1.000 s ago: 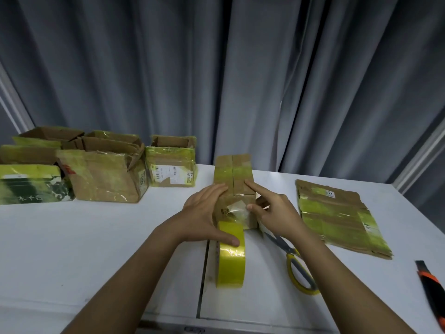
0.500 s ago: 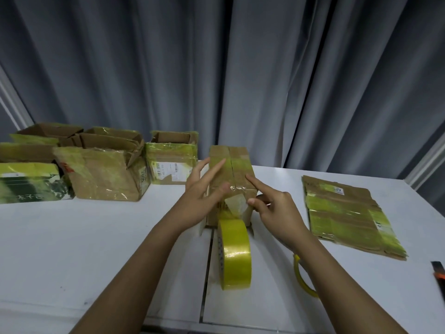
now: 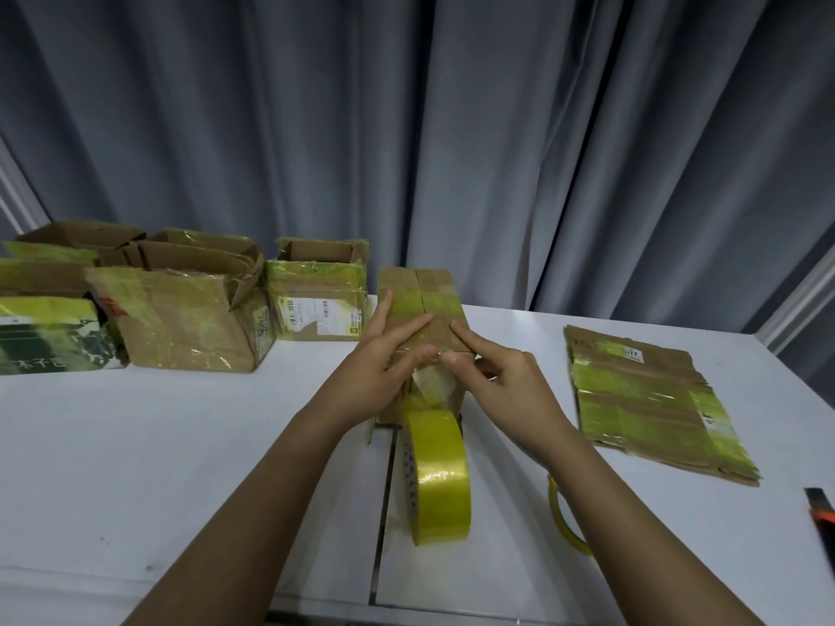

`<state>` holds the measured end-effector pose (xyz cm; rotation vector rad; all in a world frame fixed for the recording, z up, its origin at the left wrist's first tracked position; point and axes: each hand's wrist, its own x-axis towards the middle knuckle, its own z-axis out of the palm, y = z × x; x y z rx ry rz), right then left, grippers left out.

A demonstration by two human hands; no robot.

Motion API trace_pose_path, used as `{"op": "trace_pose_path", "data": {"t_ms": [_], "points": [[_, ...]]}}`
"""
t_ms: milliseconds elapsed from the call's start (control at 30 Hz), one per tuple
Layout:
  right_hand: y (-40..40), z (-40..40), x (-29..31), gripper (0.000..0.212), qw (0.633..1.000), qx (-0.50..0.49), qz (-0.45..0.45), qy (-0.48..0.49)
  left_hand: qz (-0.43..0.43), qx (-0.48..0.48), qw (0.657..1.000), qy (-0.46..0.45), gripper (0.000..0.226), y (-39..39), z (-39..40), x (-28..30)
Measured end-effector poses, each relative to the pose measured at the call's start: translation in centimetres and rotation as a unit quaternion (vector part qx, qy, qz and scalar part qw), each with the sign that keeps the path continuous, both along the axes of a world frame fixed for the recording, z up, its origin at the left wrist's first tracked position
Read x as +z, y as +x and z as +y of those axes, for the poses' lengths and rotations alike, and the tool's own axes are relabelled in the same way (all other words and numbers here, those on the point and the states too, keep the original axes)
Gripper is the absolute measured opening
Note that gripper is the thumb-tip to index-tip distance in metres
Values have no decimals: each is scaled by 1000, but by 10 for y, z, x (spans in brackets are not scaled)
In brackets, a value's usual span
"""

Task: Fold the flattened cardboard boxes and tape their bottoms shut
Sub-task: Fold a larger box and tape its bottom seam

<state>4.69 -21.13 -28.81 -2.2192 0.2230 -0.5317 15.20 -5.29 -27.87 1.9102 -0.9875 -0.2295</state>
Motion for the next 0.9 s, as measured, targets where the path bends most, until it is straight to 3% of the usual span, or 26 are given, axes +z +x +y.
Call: {"op": "trace_pose_path", "data": {"t_ms": [100,333,667,800,900], "points": [[4,1,0,54,996,-20,-2,-85,9,-9,1000,0,58,0,1,1],[3,2,-4,53,989,-20,-29,-147,-12,-25,999,22,69,4,8,1],[-2,7,-7,45,995,-43,-27,-82,-72,-36,995,62,70,3,10,1],[-20,4,-11,43,1000,8,-1,29,-73,-21,996,51,67,0,10,-2],[-49,-19,-26,29,996,-73,42,17,-76,-10,995,56,66,-3,10,-2]]}}
